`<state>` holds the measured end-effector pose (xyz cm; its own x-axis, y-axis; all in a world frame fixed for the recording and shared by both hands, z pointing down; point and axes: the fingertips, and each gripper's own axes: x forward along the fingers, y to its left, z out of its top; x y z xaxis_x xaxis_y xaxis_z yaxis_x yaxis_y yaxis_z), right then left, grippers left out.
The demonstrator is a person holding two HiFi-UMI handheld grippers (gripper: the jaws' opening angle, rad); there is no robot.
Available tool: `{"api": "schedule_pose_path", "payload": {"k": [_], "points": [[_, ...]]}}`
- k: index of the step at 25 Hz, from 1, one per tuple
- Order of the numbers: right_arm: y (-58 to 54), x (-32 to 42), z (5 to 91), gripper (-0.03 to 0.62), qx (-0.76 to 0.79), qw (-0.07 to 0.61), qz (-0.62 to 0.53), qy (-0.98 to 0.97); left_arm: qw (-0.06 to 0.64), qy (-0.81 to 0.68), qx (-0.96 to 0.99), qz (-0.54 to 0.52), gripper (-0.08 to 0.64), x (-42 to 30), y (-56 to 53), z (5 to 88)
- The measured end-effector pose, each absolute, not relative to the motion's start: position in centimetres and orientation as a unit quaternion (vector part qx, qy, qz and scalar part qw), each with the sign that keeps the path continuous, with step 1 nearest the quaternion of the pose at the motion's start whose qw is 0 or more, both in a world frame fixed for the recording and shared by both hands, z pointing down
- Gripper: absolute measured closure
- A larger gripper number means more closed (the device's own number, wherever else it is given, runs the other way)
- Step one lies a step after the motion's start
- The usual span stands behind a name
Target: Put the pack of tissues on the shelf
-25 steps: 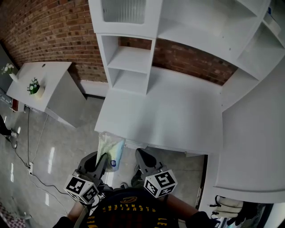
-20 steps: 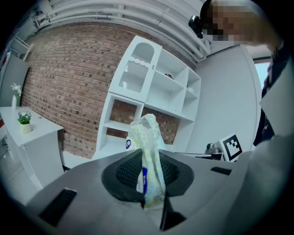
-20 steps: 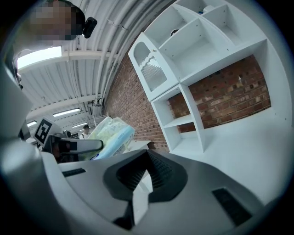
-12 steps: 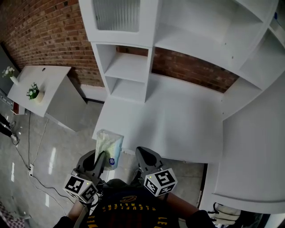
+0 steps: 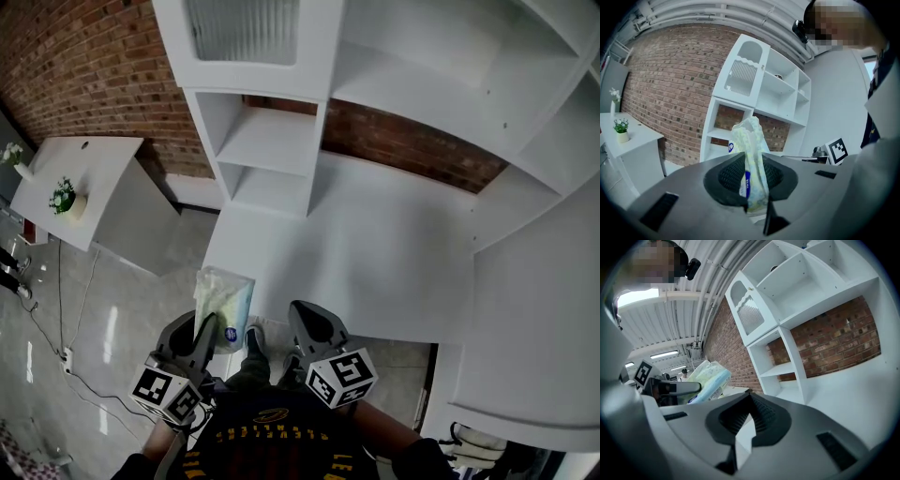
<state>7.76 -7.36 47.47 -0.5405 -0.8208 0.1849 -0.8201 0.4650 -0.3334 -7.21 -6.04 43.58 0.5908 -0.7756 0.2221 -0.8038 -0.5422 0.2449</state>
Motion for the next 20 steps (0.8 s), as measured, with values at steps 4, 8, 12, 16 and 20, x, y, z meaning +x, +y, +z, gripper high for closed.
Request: {"api": "schedule_pose_path", "payload": {"k": [4, 8, 12, 16, 20], "points": [[-9.8, 7.5, 46.7, 0.597, -0.501, 0.004, -0.190, 0.844, 0.159, -0.431, 0.888, 0.036, 0.498, -7.7, -9.3, 42.6], [-12.2, 7.0, 46.2, 0.597, -0.514, 0.004, -0.181, 0.838, 0.146, -0.424, 0.893, 0.041, 0.499, -8.8, -12.6, 42.2], [-14.4, 6.3, 45.7, 0.597, -0.526, 0.009, -0.178, 0.832, 0.142, -0.409, 0.901, 0.043, 0.499, -9.2, -15.1, 41.9], [-16.3, 5.2, 44.9, 0.597, -0.532, 0.010, -0.172, 0.829, 0.141, -0.395, 0.907, 0.041, 0.497, -9.7, -17.3, 41.4], [-18.1, 4.4, 44.0, 0.597, -0.545, 0.012, -0.163, 0.822, 0.135, -0.379, 0.914, 0.040, 0.498, -10.5, -19.2, 41.1]]}}
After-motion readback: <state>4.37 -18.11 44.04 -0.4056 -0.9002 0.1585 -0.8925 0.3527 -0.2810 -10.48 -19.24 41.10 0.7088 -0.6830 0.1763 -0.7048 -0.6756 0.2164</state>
